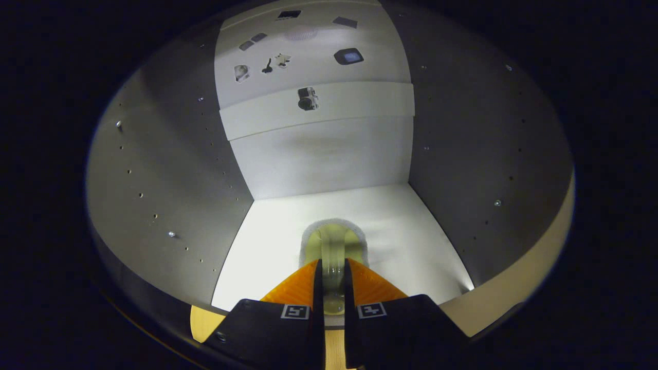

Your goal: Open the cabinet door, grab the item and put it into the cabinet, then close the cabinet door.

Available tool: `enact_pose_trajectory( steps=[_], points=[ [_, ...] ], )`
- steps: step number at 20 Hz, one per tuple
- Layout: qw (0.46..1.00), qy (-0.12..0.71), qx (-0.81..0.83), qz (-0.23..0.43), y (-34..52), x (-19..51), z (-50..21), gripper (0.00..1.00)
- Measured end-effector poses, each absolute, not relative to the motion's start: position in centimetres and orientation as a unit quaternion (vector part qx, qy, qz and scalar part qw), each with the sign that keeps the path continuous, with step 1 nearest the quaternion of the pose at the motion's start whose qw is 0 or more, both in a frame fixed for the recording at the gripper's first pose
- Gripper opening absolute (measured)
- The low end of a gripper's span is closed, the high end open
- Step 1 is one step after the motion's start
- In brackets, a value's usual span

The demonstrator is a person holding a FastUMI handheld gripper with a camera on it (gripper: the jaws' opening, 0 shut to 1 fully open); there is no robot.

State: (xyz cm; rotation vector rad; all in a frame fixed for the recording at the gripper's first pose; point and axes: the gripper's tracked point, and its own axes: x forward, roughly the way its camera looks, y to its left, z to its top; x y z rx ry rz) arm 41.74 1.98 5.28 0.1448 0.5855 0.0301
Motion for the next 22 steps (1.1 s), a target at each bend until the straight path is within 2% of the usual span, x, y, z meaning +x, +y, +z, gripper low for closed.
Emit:
enact_pose_trajectory(
  steps=[2,4,7,11,17,22],
  points=[
    [0.954,0.289,0.078,0.013,2.2,42.5,5.2,0.19],
    [0.953,0.291,0.083,0.012,2.4,42.9,4.9,0.26],
    [0.956,0.286,0.063,0.005,1.9,42.7,4.9,0.53],
    [0.966,0.252,0.06,-0.001,1.5,42.2,7.0,1.0],
    [0.985,0.166,0.05,0.011,2.1,37.8,12.9,0.99],
    [0.996,0.074,0.05,0.013,2.2,30.6,19.2,0.99]
  ],
)
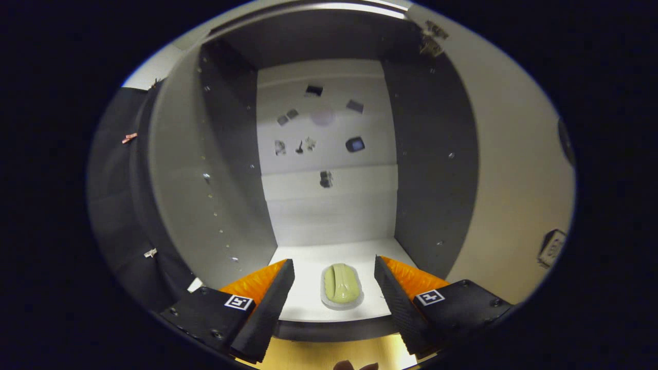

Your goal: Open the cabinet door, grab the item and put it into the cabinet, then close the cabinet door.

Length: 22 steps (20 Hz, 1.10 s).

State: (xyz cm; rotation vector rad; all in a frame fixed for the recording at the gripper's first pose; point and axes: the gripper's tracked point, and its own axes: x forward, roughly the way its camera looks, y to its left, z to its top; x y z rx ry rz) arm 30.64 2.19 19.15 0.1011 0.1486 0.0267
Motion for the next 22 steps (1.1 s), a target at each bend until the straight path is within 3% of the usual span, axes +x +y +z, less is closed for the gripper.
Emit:
enact_pose_trajectory(
  steps=[7,15,22],
  points=[
    [0.999,-0.028,0.025,0.001,1.2,17.8,25.0,0.98],
    [0.998,-0.057,-0.004,0.006,-2.5,3.3,27.0,0.99],
    [0.997,-0.076,-0.026,-0.01,-9.7,-4.7,28.9,0.98]
  ],
)
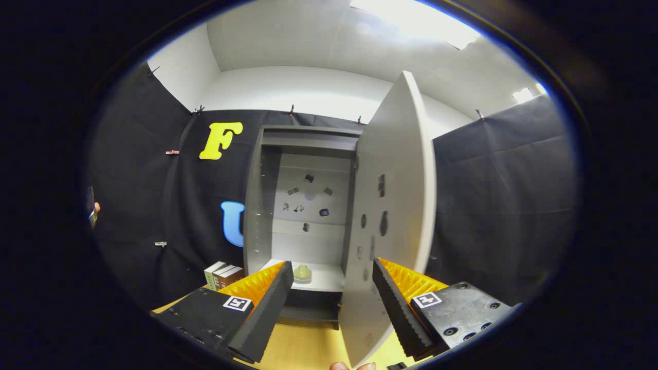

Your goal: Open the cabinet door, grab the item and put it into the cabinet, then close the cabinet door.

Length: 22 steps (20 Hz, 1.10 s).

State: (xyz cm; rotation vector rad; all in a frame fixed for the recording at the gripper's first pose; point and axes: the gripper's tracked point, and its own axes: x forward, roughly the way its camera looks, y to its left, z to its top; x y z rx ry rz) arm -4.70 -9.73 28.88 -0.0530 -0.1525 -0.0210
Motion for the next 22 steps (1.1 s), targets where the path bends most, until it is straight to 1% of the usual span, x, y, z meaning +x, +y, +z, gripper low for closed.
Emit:
enact_pose_trajectory(
  steps=[2,4,8,10,13,17,19,22],
  points=[
    [0.997,-0.076,-0.006,-0.027,-12.5,-5.9,29.0,0.97],
    [0.995,-0.068,-0.003,-0.069,-16.8,-6.0,28.1,0.97],
    [0.989,-0.034,0.006,-0.146,-23.8,-4.8,25.0,0.98],
    [0.985,-0.012,-0.017,-0.172,-26.5,-3.7,23.2,0.98],
    [0.984,0.004,-0.019,-0.175,-28.3,-1.5,22.2,0.98],
    [0.987,0.024,-0.004,-0.159,-28.4,0.9,21.1,0.98],
    [0.987,0.022,0.0,-0.158,-28.3,1.1,21.1,0.96],
    [0.988,0.026,0.016,-0.15,-27.5,1.2,21.0,0.96]
  ],
)
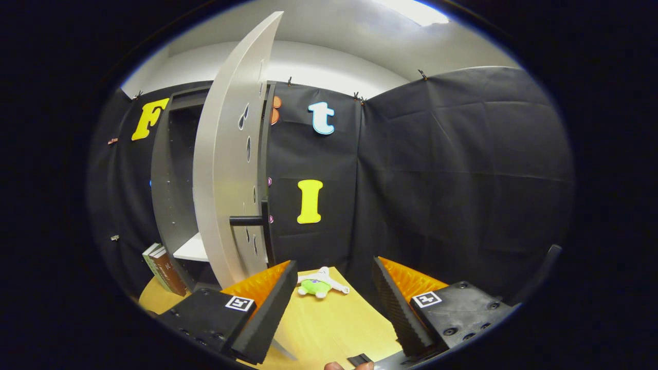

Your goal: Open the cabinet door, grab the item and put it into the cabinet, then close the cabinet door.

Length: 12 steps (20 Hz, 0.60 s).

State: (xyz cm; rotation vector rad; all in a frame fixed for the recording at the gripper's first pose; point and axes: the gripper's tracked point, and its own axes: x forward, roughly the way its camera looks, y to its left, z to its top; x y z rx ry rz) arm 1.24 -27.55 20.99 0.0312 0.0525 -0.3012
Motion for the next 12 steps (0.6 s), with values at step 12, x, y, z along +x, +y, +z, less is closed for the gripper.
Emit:
enact_pose_trajectory(
  steps=[12],
  points=[
    [0.993,0.04,0.043,-0.104,-20.8,0.7,20.6,0.96]
  ],
)
